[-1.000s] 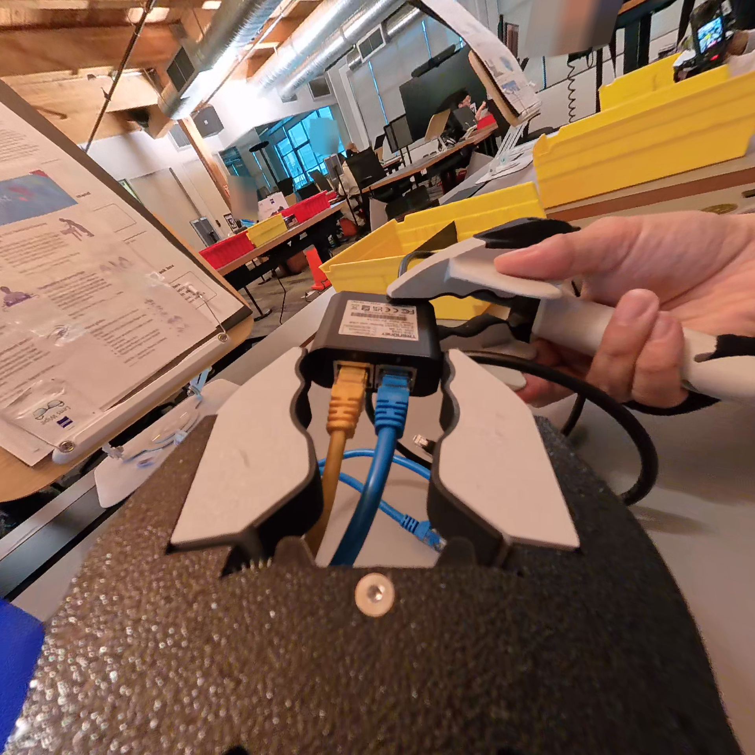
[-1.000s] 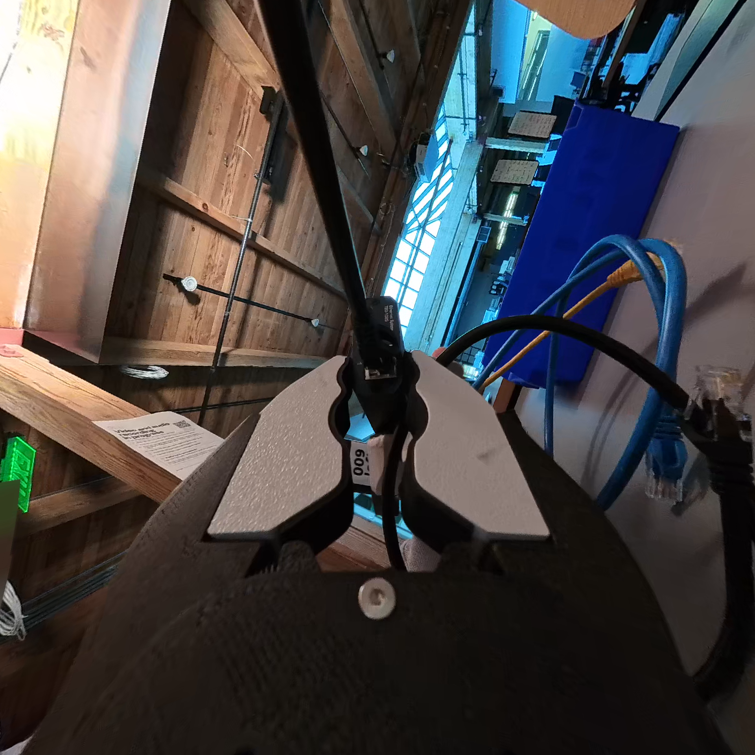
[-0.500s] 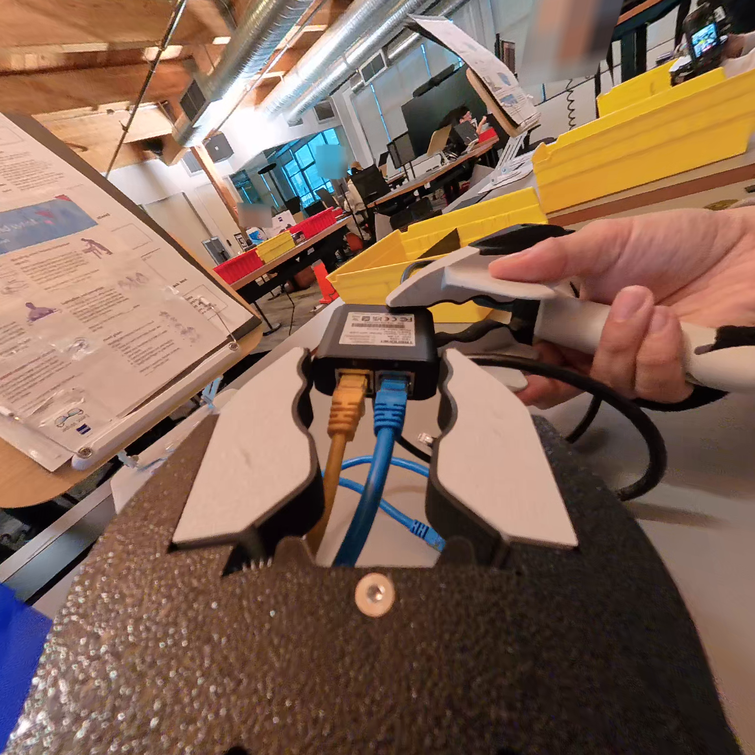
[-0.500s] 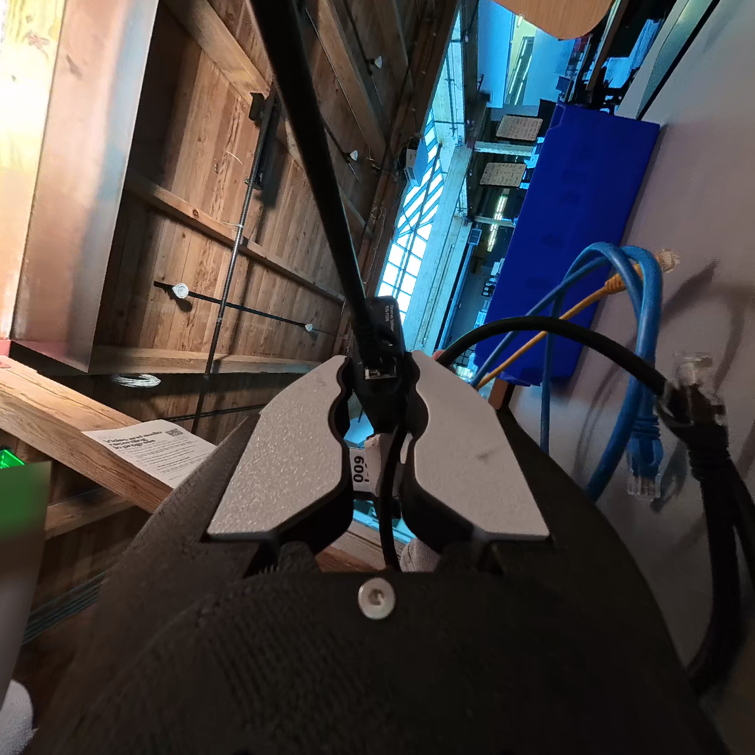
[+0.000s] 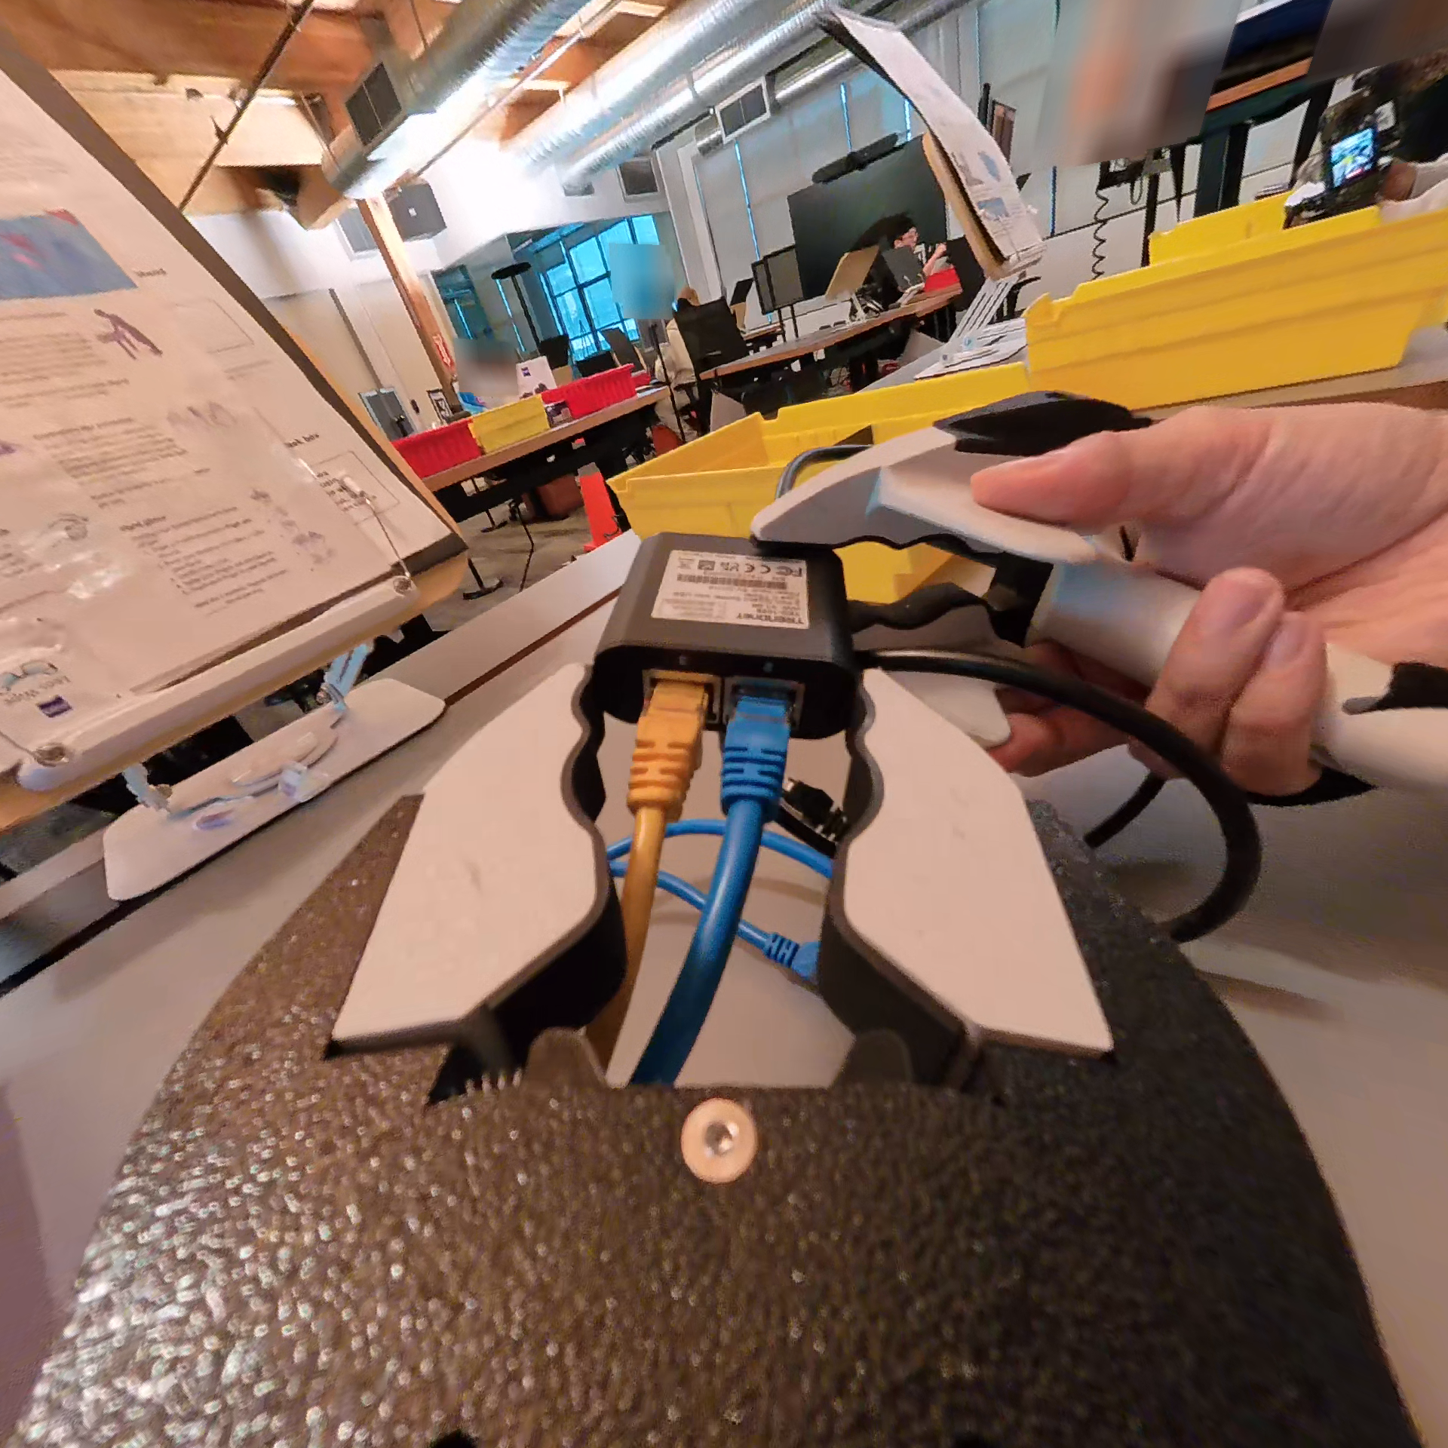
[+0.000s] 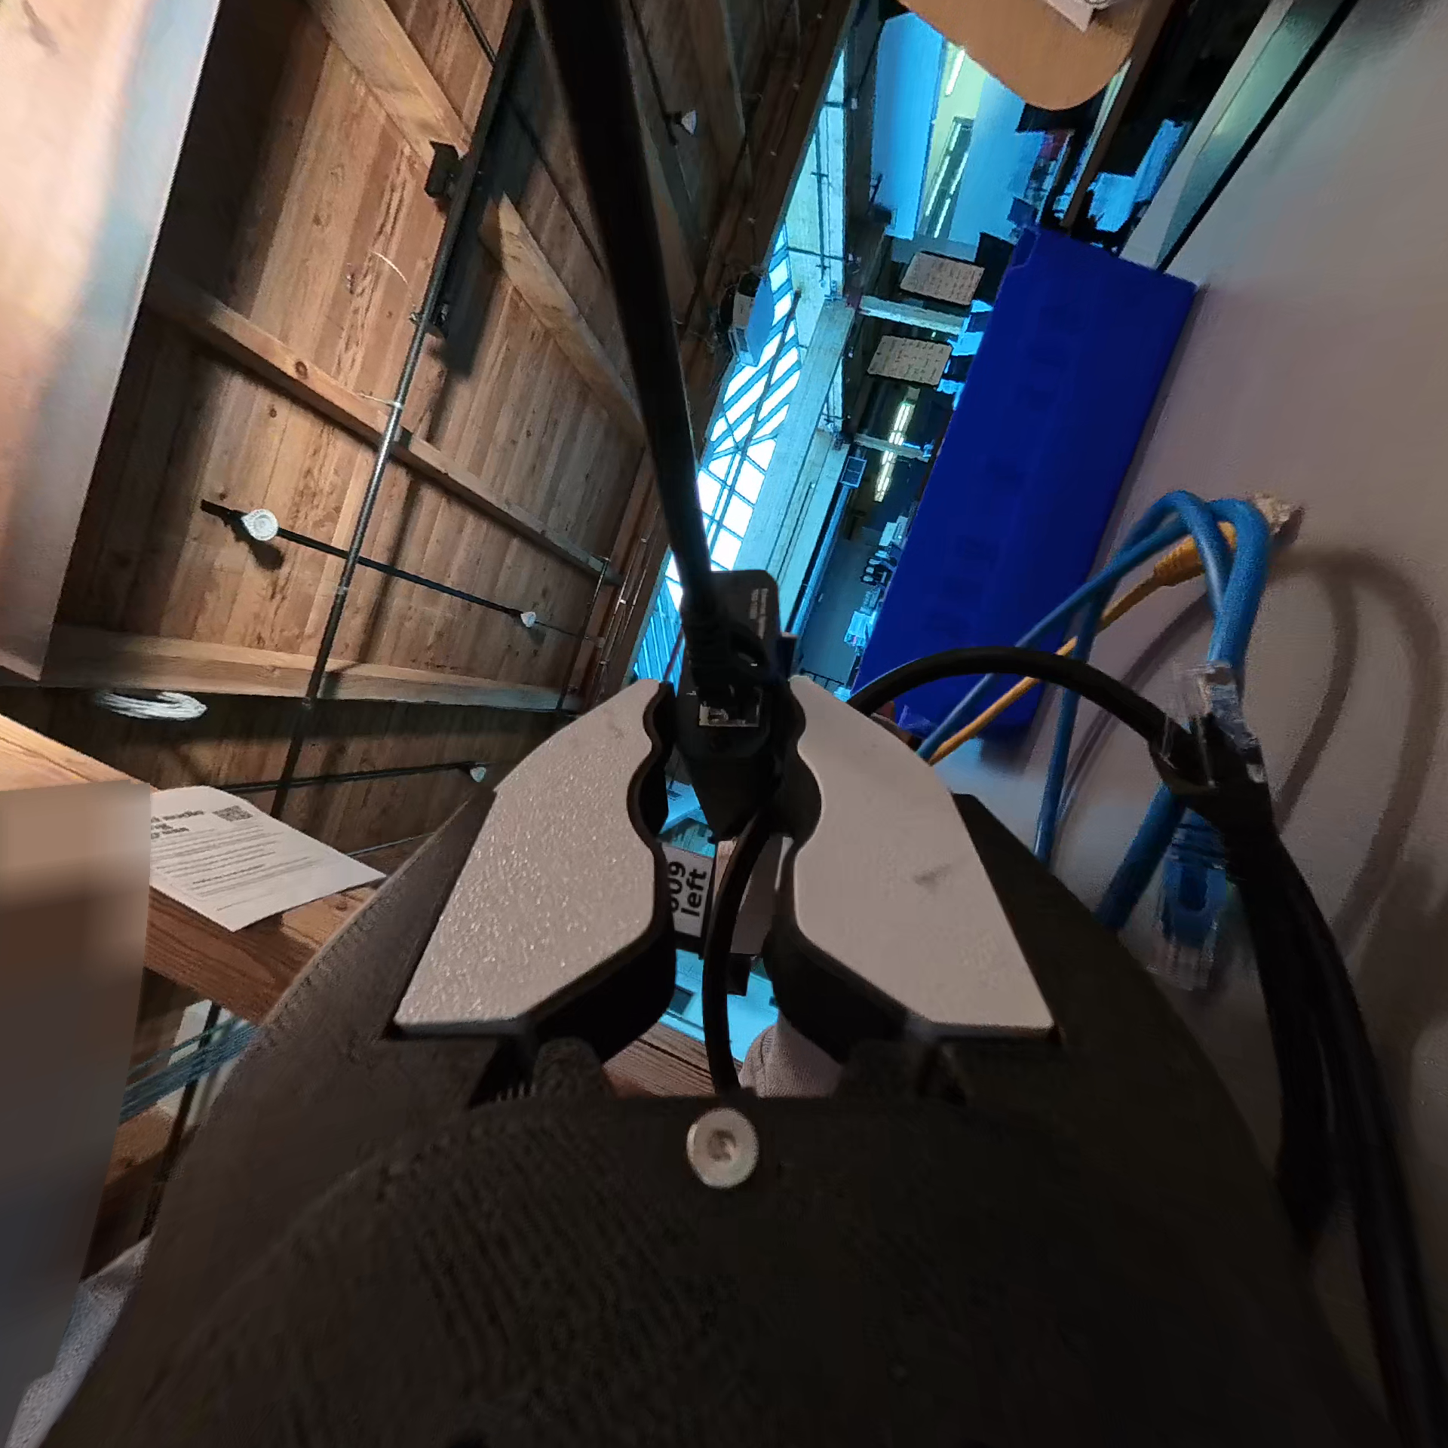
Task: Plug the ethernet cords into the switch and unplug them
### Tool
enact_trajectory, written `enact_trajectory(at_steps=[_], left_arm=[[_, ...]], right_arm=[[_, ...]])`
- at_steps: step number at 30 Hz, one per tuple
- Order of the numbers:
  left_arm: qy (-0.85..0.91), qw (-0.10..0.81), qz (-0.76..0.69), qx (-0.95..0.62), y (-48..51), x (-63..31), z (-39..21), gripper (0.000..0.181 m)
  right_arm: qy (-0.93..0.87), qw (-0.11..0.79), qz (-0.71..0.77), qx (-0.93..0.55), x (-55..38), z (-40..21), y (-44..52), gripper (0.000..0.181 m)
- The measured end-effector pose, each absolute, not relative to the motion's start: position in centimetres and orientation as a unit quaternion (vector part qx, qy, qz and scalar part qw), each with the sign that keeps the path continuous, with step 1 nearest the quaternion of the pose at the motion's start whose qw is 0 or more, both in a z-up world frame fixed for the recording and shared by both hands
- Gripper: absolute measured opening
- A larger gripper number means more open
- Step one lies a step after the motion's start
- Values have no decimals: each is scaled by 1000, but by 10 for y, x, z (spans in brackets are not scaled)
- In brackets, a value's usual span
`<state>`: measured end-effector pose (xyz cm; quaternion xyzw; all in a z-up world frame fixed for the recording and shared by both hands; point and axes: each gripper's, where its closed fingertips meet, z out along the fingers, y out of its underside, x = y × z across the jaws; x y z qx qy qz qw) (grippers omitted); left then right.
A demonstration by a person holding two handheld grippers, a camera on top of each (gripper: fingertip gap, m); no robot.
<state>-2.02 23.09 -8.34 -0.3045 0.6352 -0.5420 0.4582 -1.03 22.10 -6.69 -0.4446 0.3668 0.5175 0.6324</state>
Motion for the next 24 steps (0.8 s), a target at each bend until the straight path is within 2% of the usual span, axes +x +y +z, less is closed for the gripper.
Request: enact_trajectory(at_steps=[5,8,11,18,21,24], left_arm=[[601,369,-599,-378,237,-21,-85,59],[596,356,-593,-407,247,-21,-85,59],[581,334,-611,-422,250,-22,-81,59],[573,373,-563,-464,270,-19,-84,59],[582,394,-553,-448,271,-21,-79,59],[595,377,-562,-434,263,-25,-73,59]], right_arm=[[318,635,506,-489,-25,-67,212,38],[354,664,418,-508,-23,-69,205,48],[371,680,360,-521,-23,-61,204,47],[267,737,281,-554,-61,9,209,43],[233,733,241,-592,-82,6,222,51],[326,731,275,-533,-48,-12,219,53]])
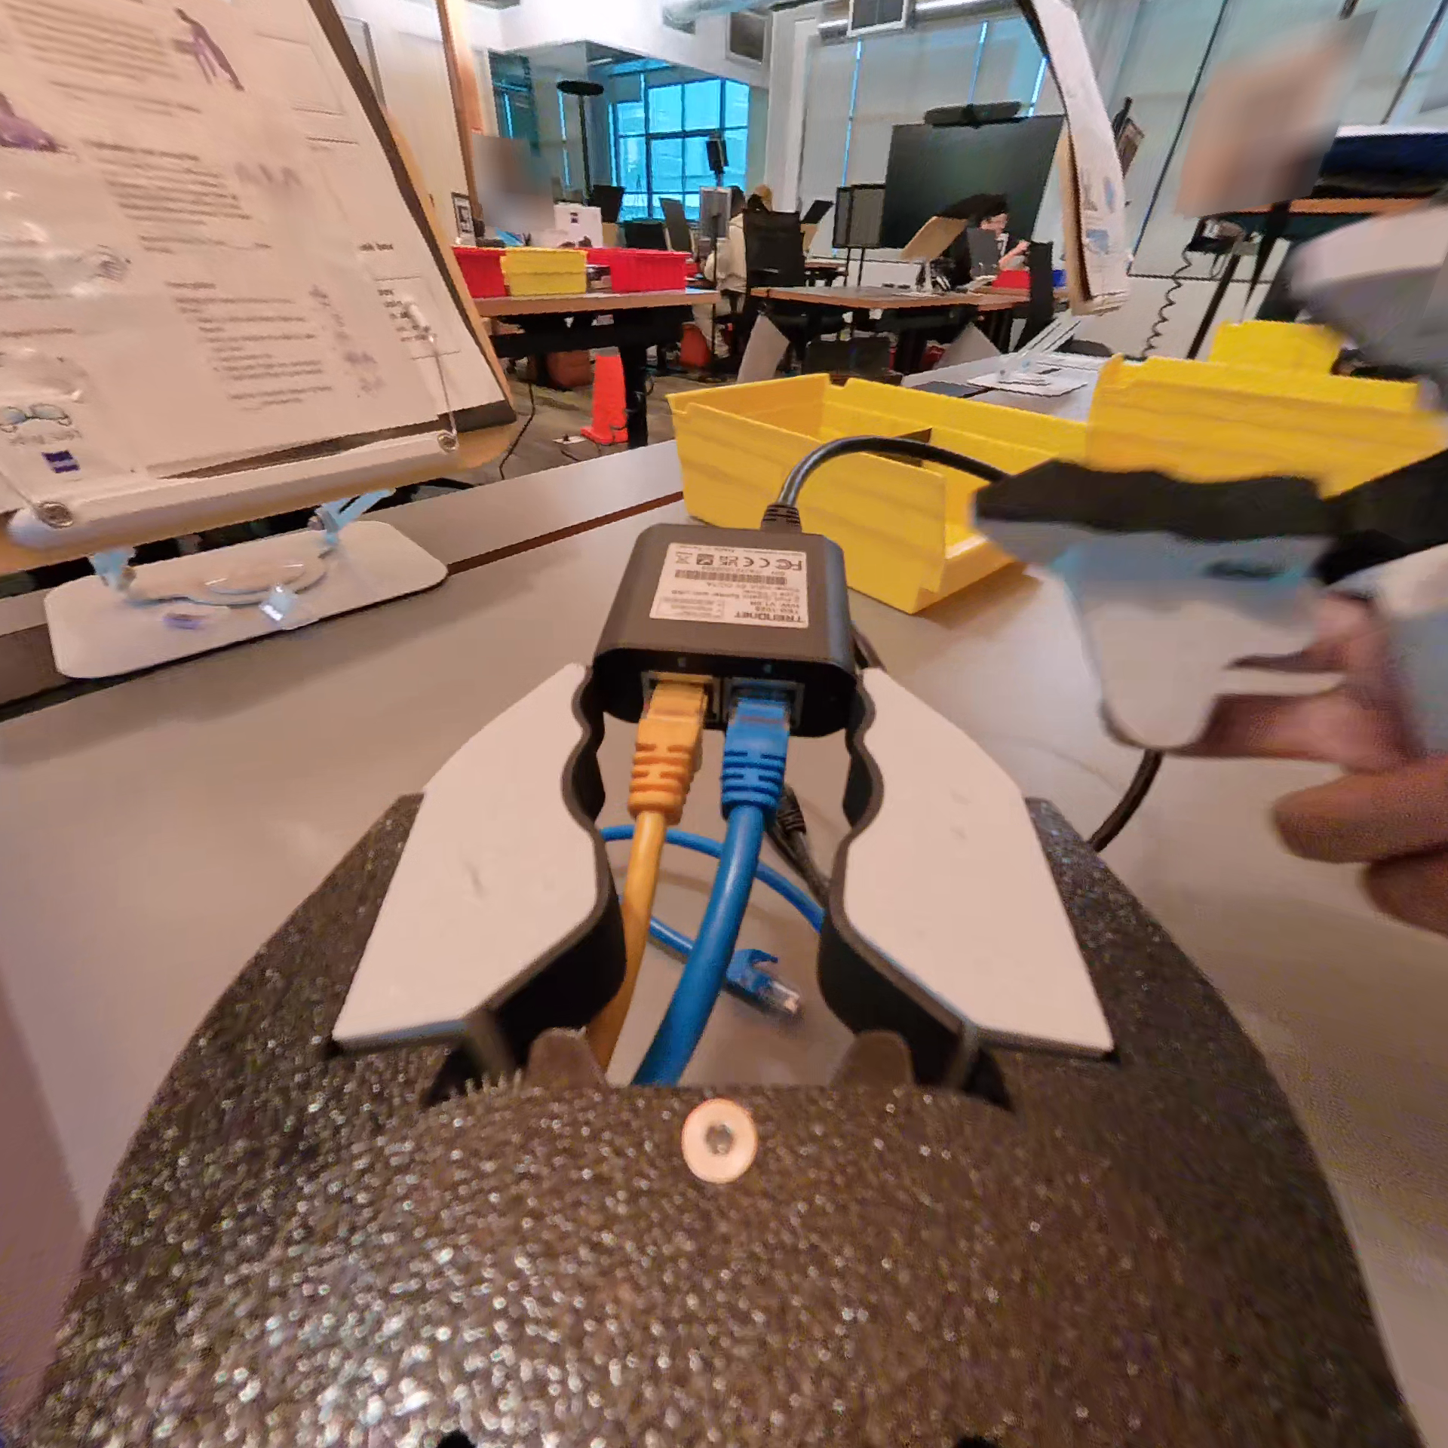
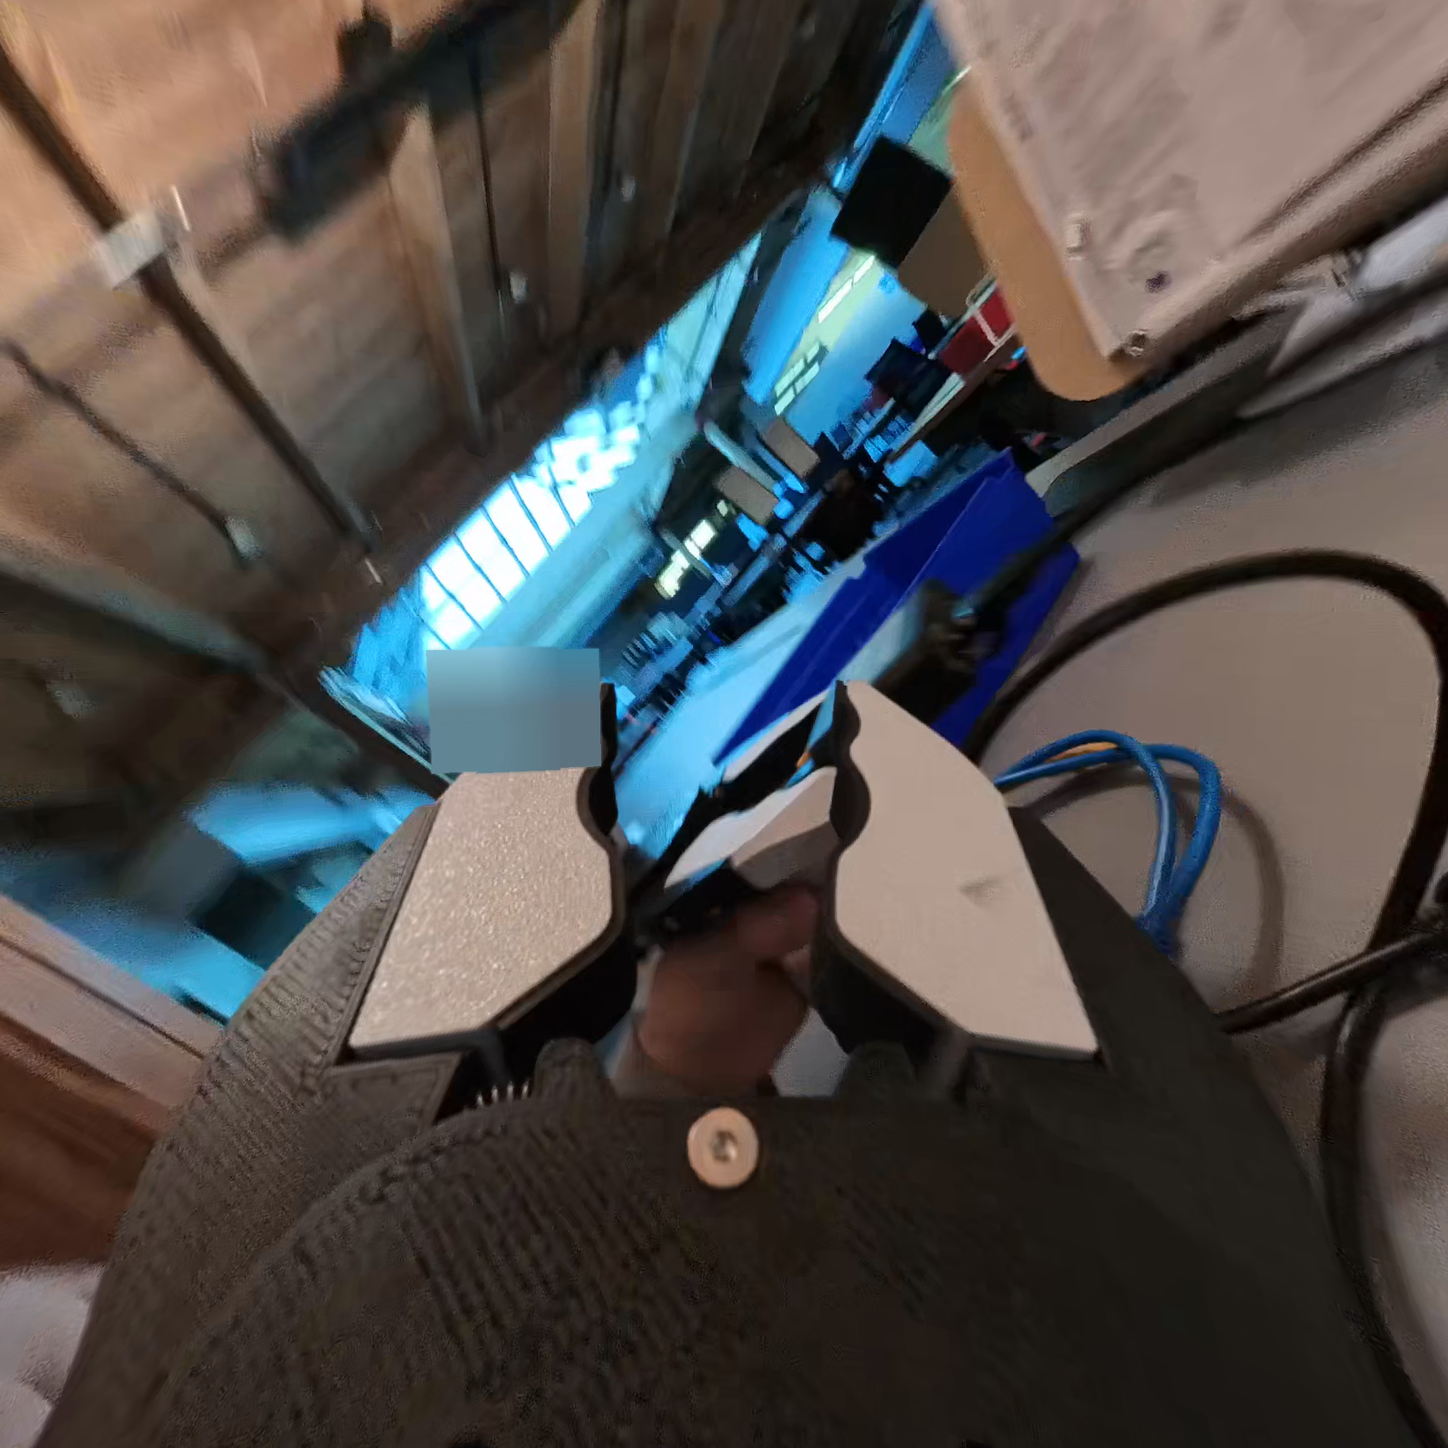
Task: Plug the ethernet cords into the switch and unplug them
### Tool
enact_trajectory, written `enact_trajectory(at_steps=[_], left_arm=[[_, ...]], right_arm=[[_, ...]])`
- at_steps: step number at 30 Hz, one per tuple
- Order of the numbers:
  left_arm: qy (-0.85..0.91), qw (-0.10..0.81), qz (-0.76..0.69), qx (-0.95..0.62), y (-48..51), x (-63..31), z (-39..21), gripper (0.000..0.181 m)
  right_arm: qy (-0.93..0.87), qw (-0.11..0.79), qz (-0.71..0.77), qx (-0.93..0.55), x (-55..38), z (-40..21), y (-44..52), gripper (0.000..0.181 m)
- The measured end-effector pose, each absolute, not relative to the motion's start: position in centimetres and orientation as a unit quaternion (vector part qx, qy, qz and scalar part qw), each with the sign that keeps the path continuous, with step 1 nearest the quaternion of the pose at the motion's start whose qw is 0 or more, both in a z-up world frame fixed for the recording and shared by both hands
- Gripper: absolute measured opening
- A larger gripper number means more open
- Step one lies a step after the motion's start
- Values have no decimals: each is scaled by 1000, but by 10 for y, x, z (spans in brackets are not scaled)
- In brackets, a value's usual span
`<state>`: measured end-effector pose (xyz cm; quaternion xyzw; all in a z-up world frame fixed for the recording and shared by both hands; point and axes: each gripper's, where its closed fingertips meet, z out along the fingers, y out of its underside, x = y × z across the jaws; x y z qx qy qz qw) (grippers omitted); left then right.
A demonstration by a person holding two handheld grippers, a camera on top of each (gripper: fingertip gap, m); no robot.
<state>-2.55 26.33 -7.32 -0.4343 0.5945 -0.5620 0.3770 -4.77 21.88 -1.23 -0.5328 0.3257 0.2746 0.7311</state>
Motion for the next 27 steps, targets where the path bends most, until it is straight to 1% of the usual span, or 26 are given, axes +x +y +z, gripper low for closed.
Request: enact_trajectory(at_steps=[1,4,7,10,12,16,19,21,25,27], left_arm=[[592,372,-570,-432,261,-27,-71,59],[580,339,-604,-429,252,-30,-65,59],[584,323,-620,-413,243,-34,-62,59],[584,304,-635,-403,235,-36,-58,59],[585,296,-641,-399,231,-37,-57,59],[599,298,-629,-395,225,-35,-62,59],[603,305,-617,-403,228,-32,-67,59],[607,310,-617,-394,228,-32,-66,59],[611,310,-621,-382,225,-32,-63,59],[617,320,-616,-371,223,-31,-64,59]], right_arm=[[352,728,305,-502,-36,-17,216,52],[383,697,335,-505,-25,-44,212,44],[405,712,335,-466,-19,-46,200,37],[407,706,343,-468,-20,-43,194,47],[396,715,345,-462,-20,-34,191,50],[384,732,369,-425,-21,-15,181,48],[377,737,341,-444,-23,-12,178,49],[390,732,324,-456,-17,-20,180,49],[402,720,358,-437,-12,-33,184,47],[404,723,354,-435,-11,-37,185,43]])
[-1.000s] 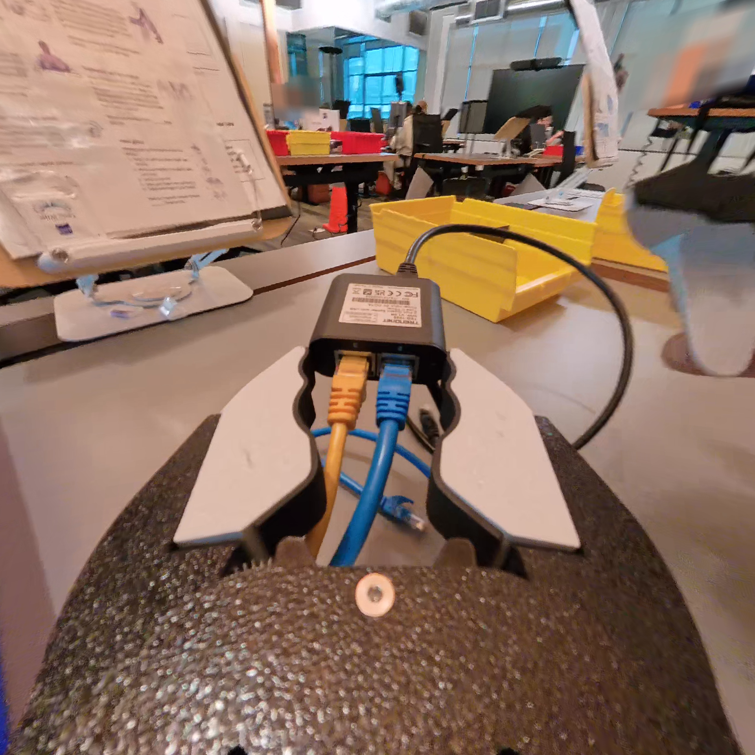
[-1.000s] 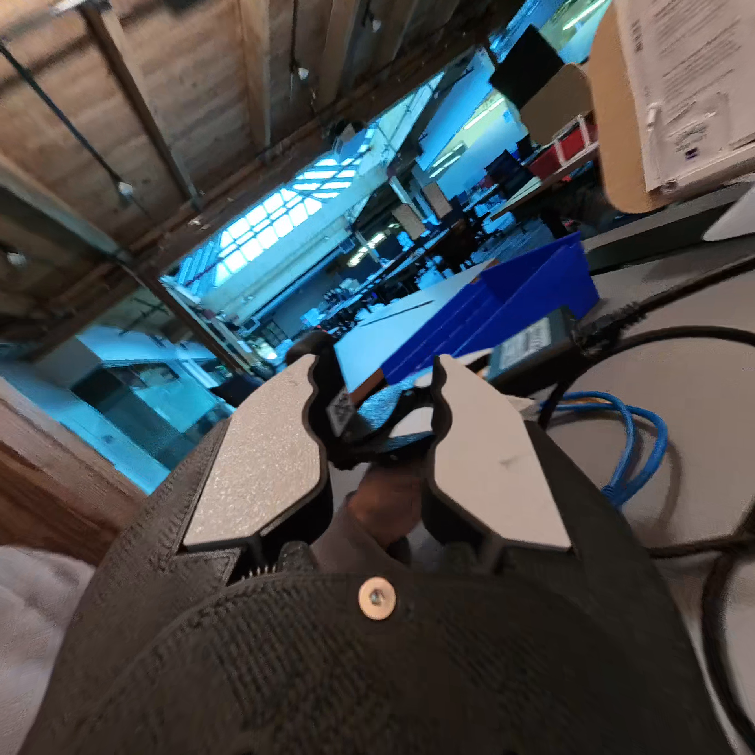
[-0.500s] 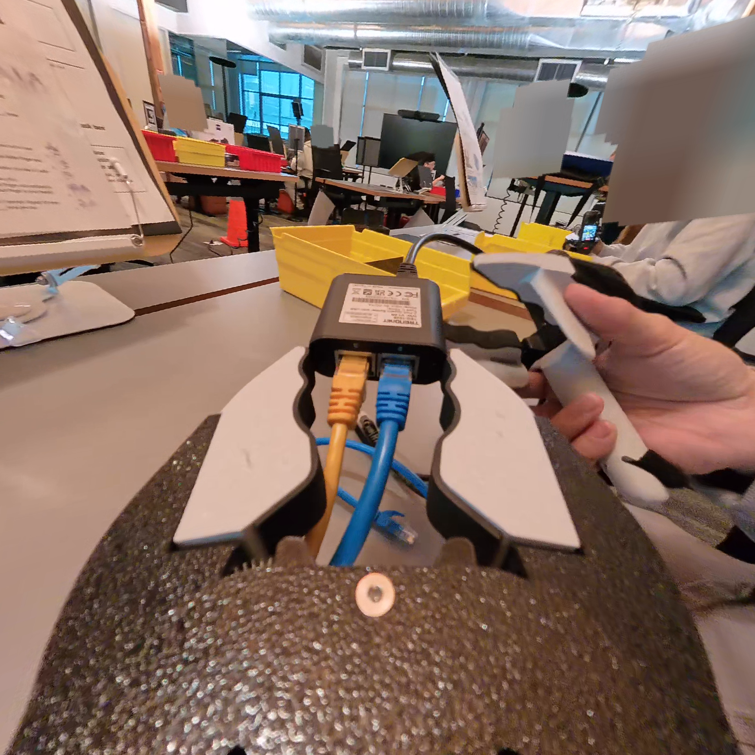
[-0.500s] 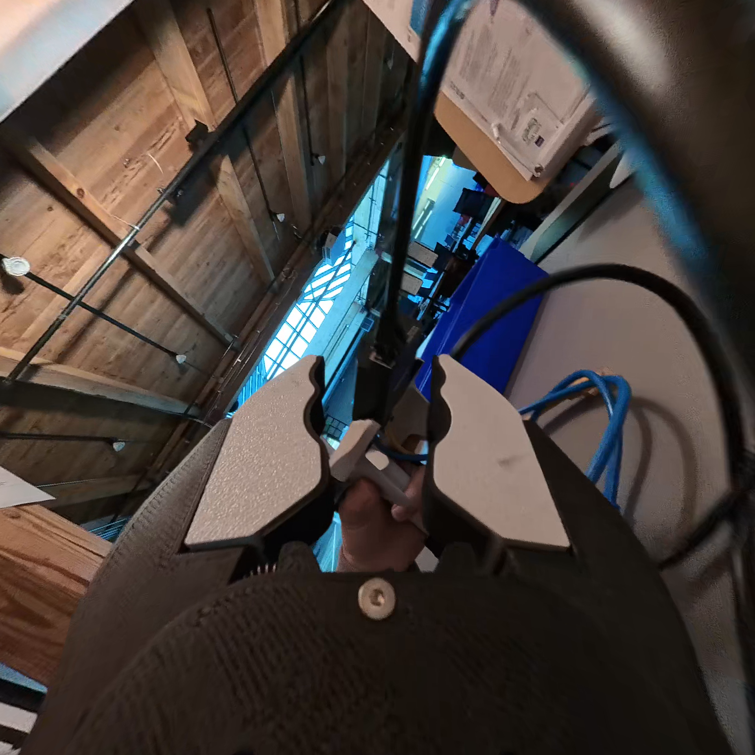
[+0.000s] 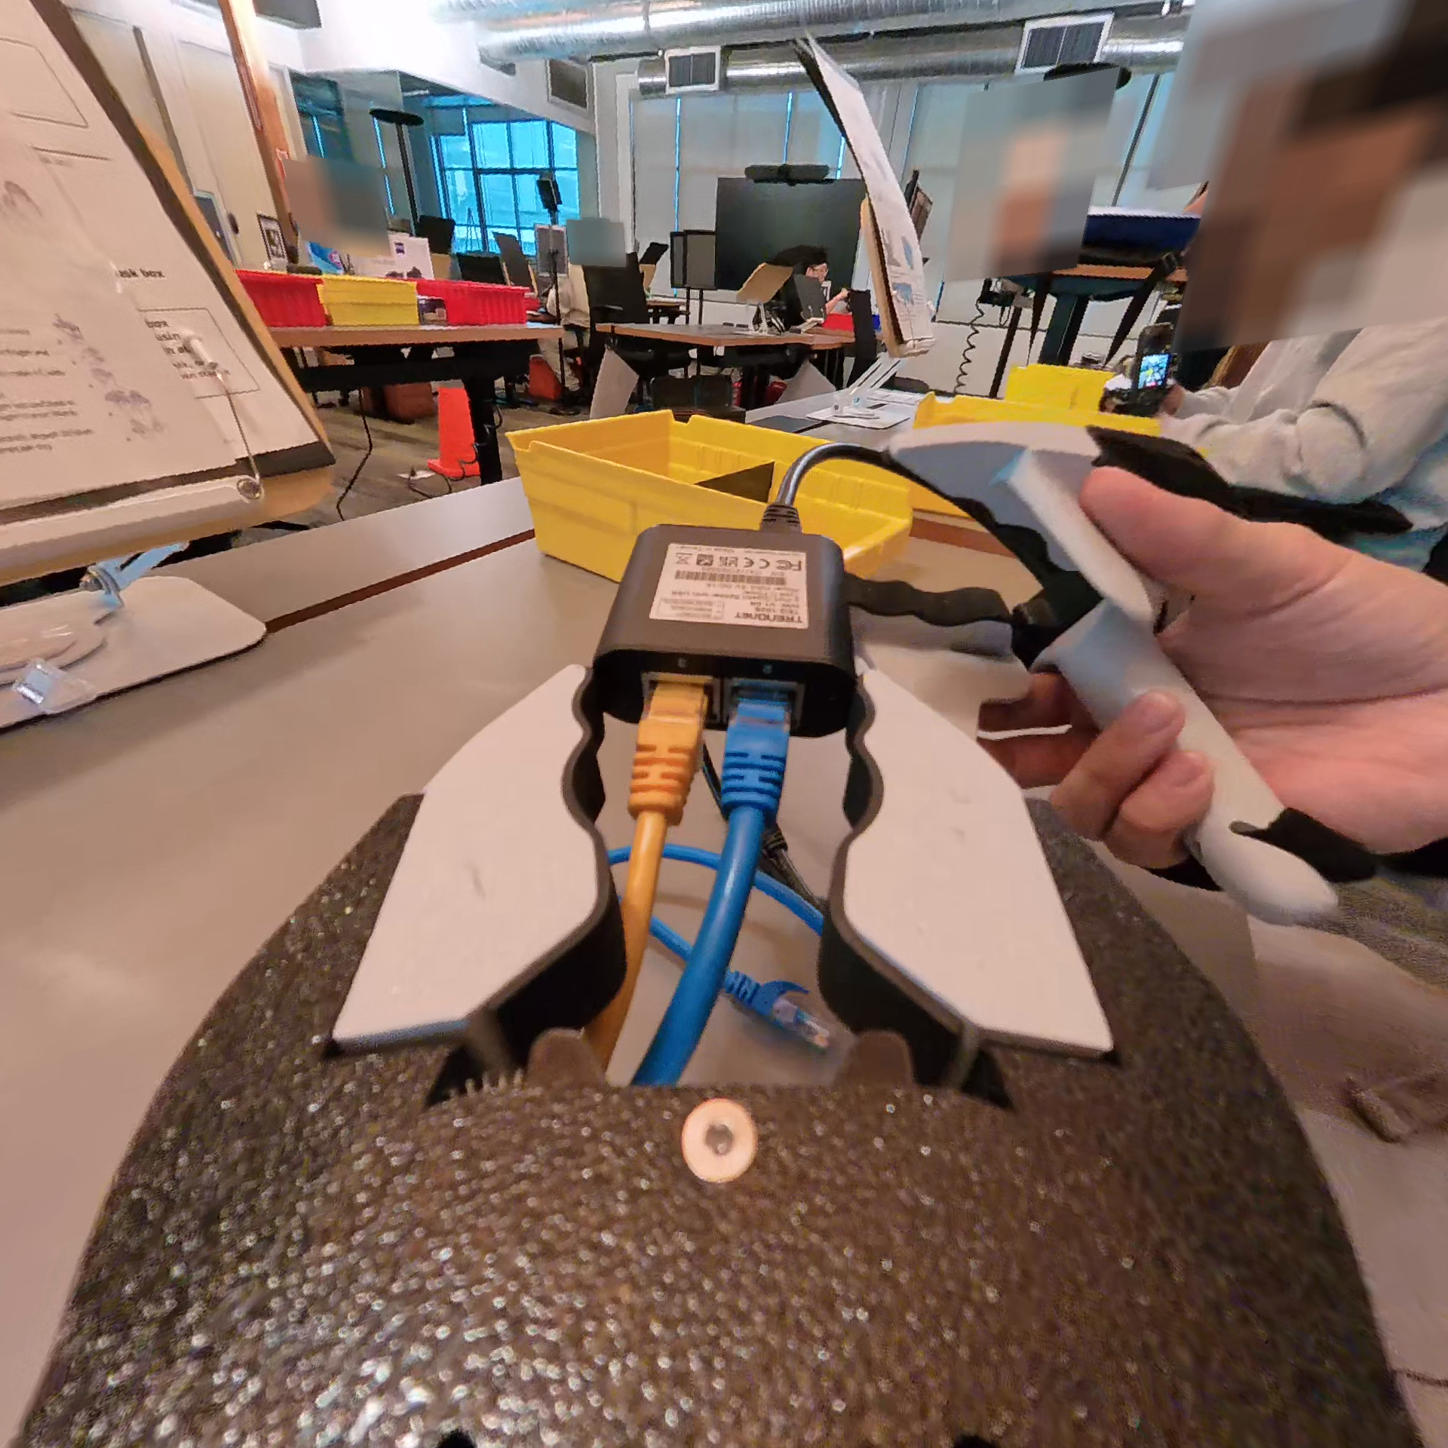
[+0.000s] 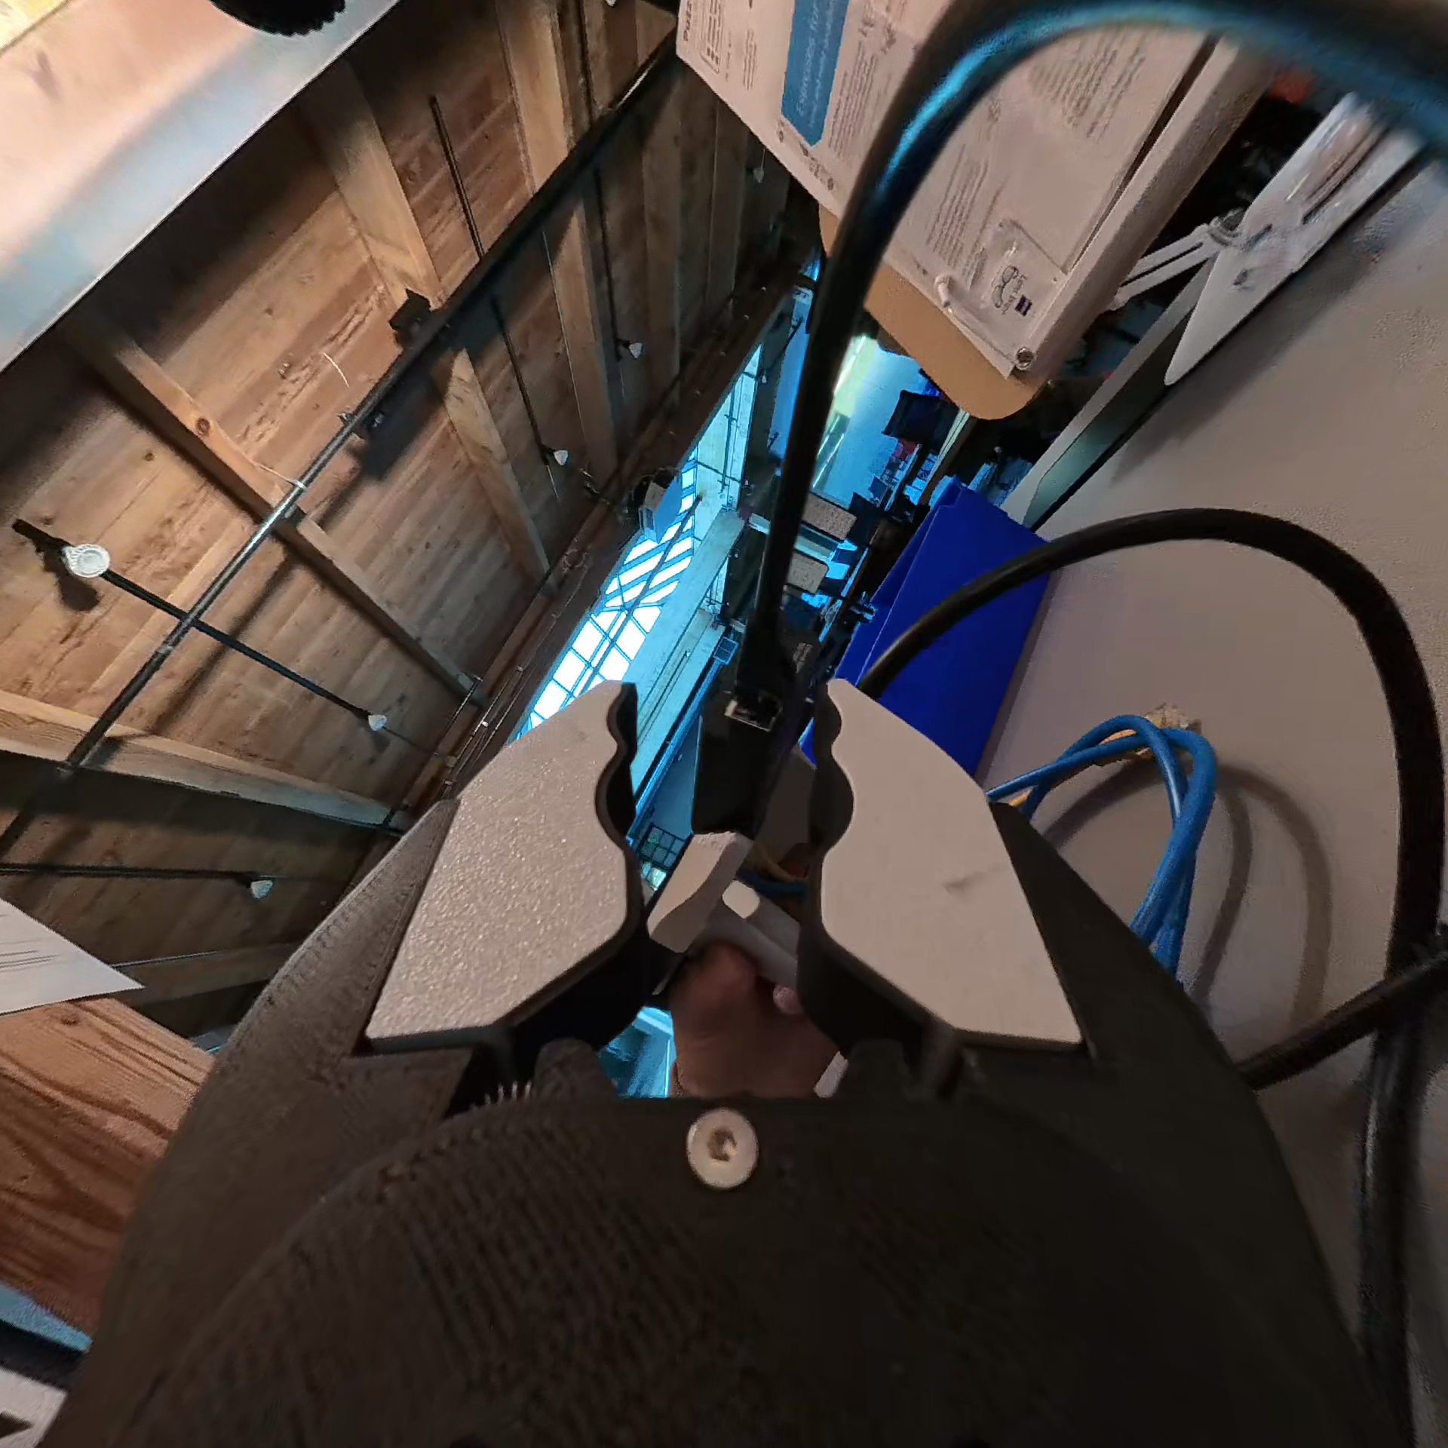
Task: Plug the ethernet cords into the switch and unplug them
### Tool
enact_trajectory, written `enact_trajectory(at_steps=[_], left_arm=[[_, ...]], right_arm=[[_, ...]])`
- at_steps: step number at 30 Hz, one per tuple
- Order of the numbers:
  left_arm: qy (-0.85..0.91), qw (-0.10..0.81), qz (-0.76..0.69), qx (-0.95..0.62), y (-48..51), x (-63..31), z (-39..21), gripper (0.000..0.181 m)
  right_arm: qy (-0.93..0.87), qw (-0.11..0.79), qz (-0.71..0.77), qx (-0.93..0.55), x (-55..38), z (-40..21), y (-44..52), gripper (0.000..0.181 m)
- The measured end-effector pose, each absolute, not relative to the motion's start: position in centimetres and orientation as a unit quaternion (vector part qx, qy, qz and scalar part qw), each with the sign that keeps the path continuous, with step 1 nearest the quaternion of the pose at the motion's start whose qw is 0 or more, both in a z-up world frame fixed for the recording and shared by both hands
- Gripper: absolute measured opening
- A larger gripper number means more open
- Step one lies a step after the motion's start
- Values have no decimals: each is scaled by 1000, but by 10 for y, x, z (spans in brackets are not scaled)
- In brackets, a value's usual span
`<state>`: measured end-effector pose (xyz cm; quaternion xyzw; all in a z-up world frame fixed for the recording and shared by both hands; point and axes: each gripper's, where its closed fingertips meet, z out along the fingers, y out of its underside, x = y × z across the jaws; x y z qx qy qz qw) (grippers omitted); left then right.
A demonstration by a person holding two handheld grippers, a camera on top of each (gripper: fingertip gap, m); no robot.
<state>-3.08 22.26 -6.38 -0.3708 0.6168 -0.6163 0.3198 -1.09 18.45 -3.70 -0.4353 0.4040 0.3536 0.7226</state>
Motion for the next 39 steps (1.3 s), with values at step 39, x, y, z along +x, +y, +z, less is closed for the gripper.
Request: enact_trajectory(at_steps=[39], left_arm=[[657,445,-524,-311,194,-17,-67,59]], right_arm=[[437,751,357,-342,6,-53,169,14]])
